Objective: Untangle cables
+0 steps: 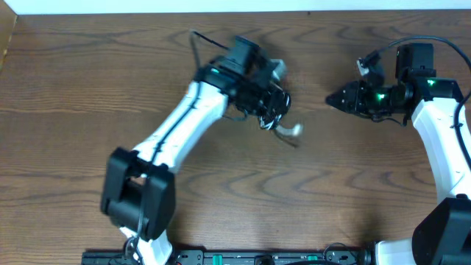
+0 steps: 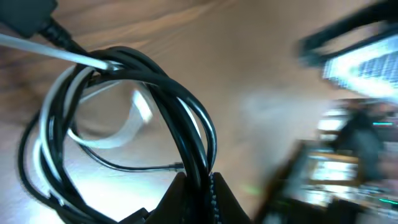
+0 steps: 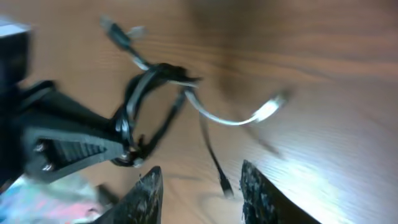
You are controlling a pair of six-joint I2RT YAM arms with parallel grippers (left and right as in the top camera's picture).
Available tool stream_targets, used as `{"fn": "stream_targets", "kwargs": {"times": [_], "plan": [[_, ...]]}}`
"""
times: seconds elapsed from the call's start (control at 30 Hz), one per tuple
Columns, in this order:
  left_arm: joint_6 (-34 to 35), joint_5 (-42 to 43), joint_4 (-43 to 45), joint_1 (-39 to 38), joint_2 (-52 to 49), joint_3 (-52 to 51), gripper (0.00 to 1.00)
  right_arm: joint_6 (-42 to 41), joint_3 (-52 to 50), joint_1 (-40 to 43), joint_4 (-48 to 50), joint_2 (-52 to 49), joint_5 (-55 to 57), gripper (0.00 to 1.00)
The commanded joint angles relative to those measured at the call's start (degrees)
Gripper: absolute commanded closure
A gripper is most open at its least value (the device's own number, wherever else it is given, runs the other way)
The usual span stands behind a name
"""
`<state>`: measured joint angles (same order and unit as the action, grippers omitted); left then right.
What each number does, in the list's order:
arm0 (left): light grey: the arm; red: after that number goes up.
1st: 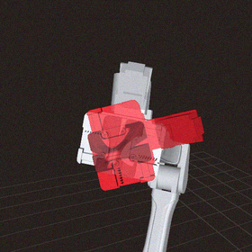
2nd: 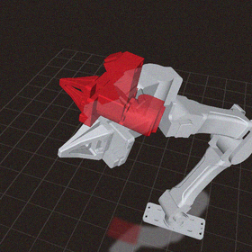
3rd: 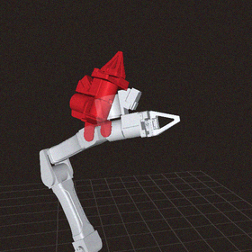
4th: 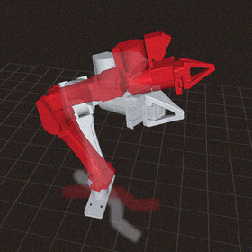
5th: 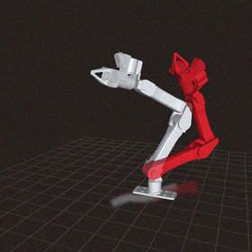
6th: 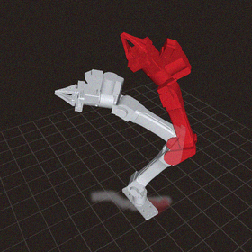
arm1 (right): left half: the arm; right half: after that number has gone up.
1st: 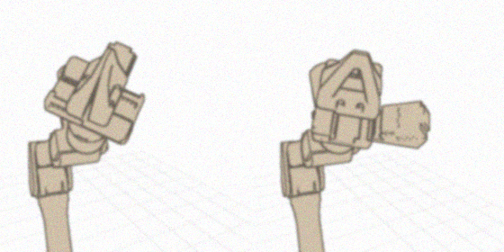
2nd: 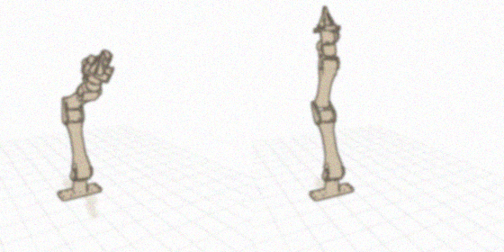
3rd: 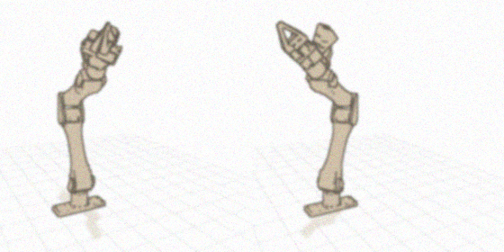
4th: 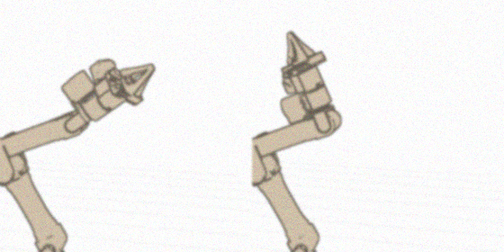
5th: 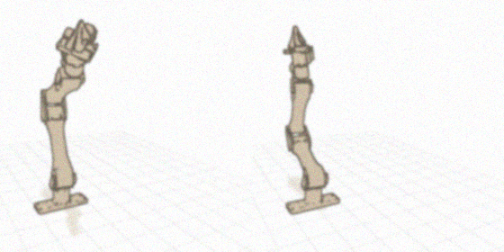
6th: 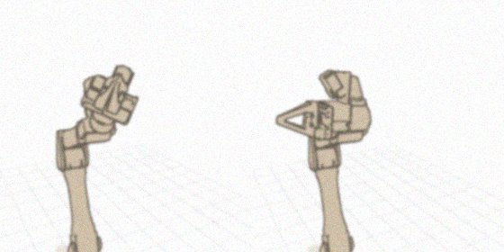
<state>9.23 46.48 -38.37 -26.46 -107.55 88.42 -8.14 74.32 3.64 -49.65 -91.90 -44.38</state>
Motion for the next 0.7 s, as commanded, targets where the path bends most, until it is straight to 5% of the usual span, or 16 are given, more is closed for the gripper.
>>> {"fn": "stream_targets", "kwargs": {"times": [0.0, 0.3, 0.67], "plan": [[1.8, 17.5, -0.6, 2.7, 0.0, 0.3, 0.93, 2.4, 0.9, -0.4, 2.1, -0.3, -15.4, 0.64], [2.1, 21.3, -0.4, 4.0, 0.0, 0.3, 0.92, -13.4, 0.9, -7.0, 8.9, -0.3, -8.3, 0.62], [2.1, 21.2, 0.3, 4.0, 0.0, 0.3, 0.93, -23.0, 0.9, -13.5, 11.5, -0.3, -1.4, 0.67]]}}
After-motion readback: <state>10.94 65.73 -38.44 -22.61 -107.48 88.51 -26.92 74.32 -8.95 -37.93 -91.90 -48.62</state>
